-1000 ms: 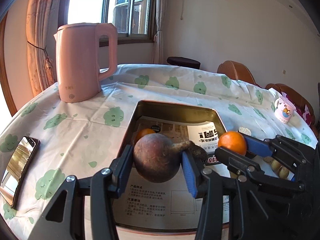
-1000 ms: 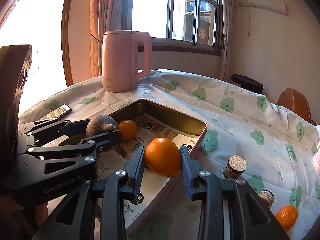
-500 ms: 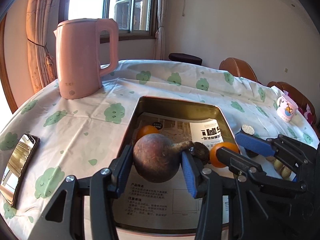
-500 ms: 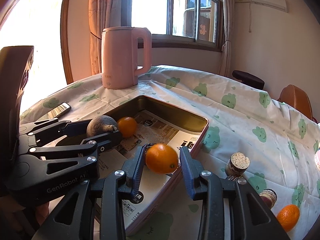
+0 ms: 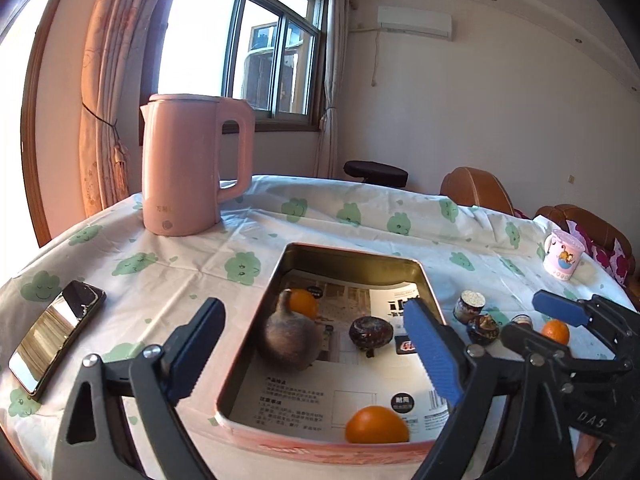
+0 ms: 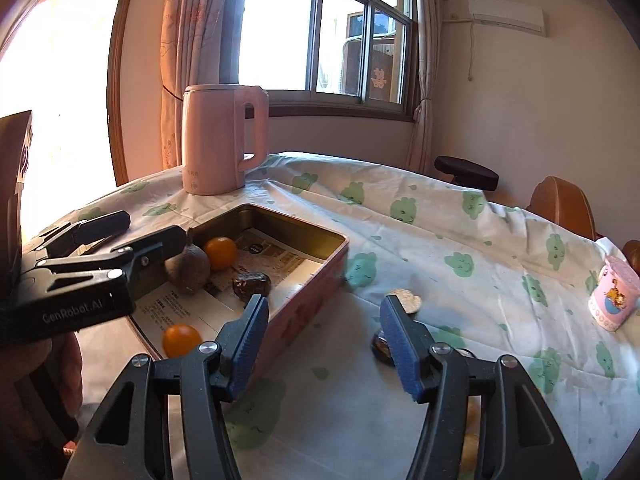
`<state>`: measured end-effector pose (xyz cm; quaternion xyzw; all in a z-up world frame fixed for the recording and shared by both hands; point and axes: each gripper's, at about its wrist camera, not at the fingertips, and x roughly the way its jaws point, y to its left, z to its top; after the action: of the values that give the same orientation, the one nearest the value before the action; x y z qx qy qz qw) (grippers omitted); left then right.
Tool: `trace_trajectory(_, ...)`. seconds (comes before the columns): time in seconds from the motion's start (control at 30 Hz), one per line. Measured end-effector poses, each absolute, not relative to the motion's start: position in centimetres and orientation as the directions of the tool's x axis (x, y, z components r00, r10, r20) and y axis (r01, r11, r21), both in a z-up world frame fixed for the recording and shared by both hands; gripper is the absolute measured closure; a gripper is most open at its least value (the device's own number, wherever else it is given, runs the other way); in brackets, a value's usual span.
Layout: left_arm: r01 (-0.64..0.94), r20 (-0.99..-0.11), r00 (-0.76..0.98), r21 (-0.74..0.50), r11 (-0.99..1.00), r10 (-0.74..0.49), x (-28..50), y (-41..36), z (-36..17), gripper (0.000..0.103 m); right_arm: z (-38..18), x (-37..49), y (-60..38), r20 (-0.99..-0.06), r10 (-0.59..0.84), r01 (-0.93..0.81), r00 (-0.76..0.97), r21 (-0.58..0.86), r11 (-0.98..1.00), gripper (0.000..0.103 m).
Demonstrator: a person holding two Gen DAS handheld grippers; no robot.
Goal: Organize fruits
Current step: 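Move both open tools back to the fruits on the cloth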
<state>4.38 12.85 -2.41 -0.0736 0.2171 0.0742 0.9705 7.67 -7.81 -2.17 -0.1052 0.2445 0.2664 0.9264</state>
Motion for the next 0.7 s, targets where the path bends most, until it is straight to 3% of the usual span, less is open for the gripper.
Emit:
trace_trajectory(0.27, -0.079, -0.419, 0.908, -0.097, 0.992, 0.031, 4.0, 8.8, -1.6, 0.010, -3.3, 6.5, -16.7, -0.564, 0.295, -0.411, 0.771, -0.087, 0.908, 0.043)
trace_trajectory(0.43, -0.031, -0.430, 0.903, -0.075, 0.997, -0.004, 4.2, 6.5, -1.6, 0.010, -4.6, 7.1, -17.9, -0.624, 0.294, -0.417, 0.724, -0.056, 0.907, 0.045)
trace_trajectory(0.7, 0.011, -0.451, 0.892, -0.058, 0.998, -0.036, 4.8, 4.5, -2.0, 0.010, -6.5, 8.8, -17.1, -0.700, 0.320, -0.448, 0.639, 0.000, 0.894, 0.066)
